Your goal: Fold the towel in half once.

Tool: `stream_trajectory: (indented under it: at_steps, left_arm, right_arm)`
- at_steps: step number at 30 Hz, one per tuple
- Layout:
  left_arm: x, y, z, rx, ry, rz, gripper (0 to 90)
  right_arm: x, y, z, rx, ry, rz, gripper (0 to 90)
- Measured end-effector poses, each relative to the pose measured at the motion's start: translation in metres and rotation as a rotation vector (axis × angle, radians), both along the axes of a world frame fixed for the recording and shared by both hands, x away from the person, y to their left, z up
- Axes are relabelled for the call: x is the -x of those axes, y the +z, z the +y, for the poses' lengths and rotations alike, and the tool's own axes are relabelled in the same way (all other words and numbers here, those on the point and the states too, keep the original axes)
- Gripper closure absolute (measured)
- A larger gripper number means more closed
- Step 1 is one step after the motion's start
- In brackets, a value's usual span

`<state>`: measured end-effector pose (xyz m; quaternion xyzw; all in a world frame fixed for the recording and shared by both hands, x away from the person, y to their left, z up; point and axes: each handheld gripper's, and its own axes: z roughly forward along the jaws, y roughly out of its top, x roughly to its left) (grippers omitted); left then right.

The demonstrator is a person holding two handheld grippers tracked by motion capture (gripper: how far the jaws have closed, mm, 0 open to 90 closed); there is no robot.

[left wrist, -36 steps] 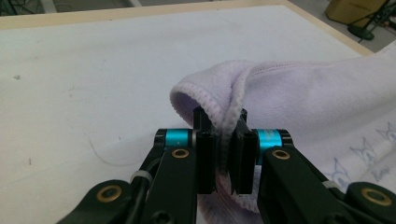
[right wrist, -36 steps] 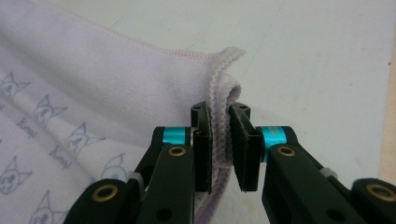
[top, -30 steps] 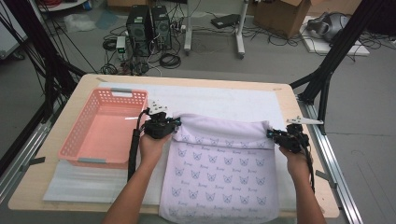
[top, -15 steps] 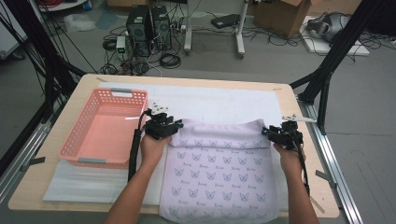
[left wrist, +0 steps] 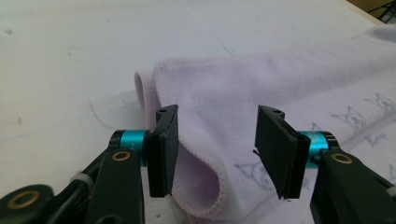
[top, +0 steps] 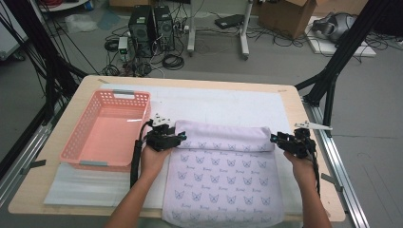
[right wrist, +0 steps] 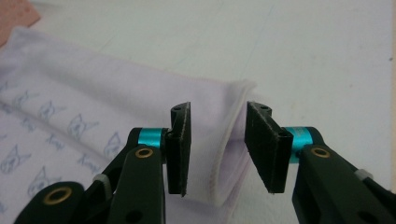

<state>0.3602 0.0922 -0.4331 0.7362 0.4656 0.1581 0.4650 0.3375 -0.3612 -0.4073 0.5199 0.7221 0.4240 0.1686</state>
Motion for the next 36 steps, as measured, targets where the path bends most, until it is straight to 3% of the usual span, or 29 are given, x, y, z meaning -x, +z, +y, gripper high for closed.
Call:
stream_trajectory:
  at_steps: [2,4,7,9,16,19,25,32,36]
  left_arm:
    - [0.001,-0.004,-0.001,-0.016,-0.009,0.034,53.2]
    - [0.002,-0.007,-0.004,-0.053,-0.020,0.056,61.9]
    - [0.004,-0.007,-0.008,-0.122,-0.018,0.050,83.8]
    - [0.006,-0.005,-0.009,-0.131,-0.019,0.038,85.6]
    - [0.028,0.004,0.000,-0.054,-0.044,-0.019,86.2]
    - [0.044,0.008,0.003,-0.012,-0.064,-0.055,86.1]
    - [0.073,0.009,0.013,0.021,-0.107,-0.101,85.9]
    - [0.104,0.006,0.026,0.048,-0.153,-0.123,85.6]
    - [0.120,-0.002,0.032,0.047,-0.175,-0.098,85.6]
  right_arm:
    - [0.003,-0.006,0.001,0.019,0.013,0.024,67.8]
    - [0.004,-0.013,0.000,0.020,0.014,0.054,71.6]
    - [0.005,-0.019,-0.001,0.015,0.037,0.080,84.9]
    - [0.007,-0.020,-0.001,0.018,0.052,0.077,86.6]
    - [0.026,-0.012,-0.006,-0.019,0.068,0.014,87.4]
    - [0.040,-0.010,-0.007,-0.027,0.077,-0.015,87.4]
    - [0.072,-0.010,-0.008,-0.018,0.106,-0.053,87.4]
    - [0.105,-0.008,-0.015,-0.032,0.118,-0.059,87.4]
    - [0.122,-0.009,-0.017,-0.027,0.127,-0.043,87.4]
